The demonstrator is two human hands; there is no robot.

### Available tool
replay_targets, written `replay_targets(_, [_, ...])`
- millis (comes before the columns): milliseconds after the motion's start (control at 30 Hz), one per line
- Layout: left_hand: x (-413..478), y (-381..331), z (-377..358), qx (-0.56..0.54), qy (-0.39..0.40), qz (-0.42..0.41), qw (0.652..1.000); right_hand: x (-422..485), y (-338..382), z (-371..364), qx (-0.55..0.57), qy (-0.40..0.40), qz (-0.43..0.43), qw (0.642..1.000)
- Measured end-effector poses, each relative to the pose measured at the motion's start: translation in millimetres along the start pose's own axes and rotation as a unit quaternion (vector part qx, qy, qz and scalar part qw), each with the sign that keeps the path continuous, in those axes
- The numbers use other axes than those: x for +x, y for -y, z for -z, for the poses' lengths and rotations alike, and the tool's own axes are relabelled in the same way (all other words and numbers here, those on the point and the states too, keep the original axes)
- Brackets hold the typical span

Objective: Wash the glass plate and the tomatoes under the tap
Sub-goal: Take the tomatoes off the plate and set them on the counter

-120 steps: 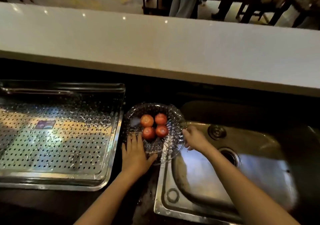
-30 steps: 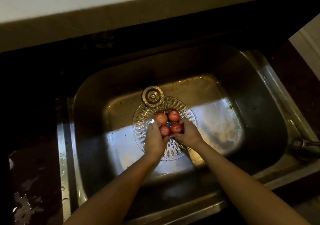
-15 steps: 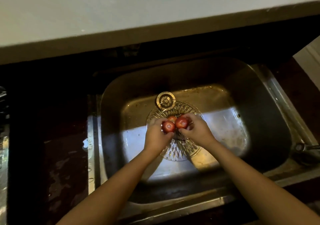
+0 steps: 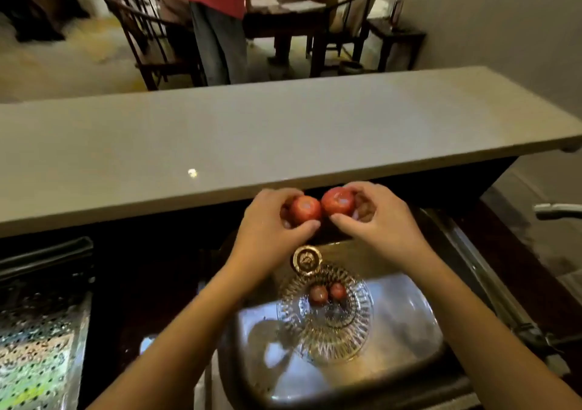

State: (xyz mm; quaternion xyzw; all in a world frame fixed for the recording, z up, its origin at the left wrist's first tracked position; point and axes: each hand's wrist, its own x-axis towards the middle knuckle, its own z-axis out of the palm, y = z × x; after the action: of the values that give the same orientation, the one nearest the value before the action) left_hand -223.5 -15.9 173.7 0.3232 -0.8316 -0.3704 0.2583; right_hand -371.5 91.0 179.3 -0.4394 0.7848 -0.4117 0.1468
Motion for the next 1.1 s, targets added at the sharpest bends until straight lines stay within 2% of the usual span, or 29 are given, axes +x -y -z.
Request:
replay_targets(167, [48.0, -22.6, 26.5, 0.060, -0.017, -0.045, 0.997, 39.2, 31.5, 10.6, -0.047, -0.039, 0.034, 0.998])
replay_targets(333, [83.3, -14.2, 25.1, 0.059, -0.003, -0.010, 0.998, 70.0, 33.9, 0.3, -0.052, -0.054, -0.002, 0.997])
replay_targets(933, [92.8, -9.0, 19.9, 0.067, 0.017, 0.002, 0.998, 87.5, 29.0, -2.6, -0.076, 0.002, -0.050, 0.996])
replay_targets(1033, [74.9, -13.8, 25.5, 0.069, -0.048, -0.014, 0.996, 81.9, 31.4, 3.2, -0.078, -0.011, -0.045, 0.996])
replay_targets(1100, [48.8, -10.6, 24.3, 0.032, -0.112, -0.065, 0.991, 71.6, 26.4, 10.6, -0.071, -0.039, -0.027, 0.996])
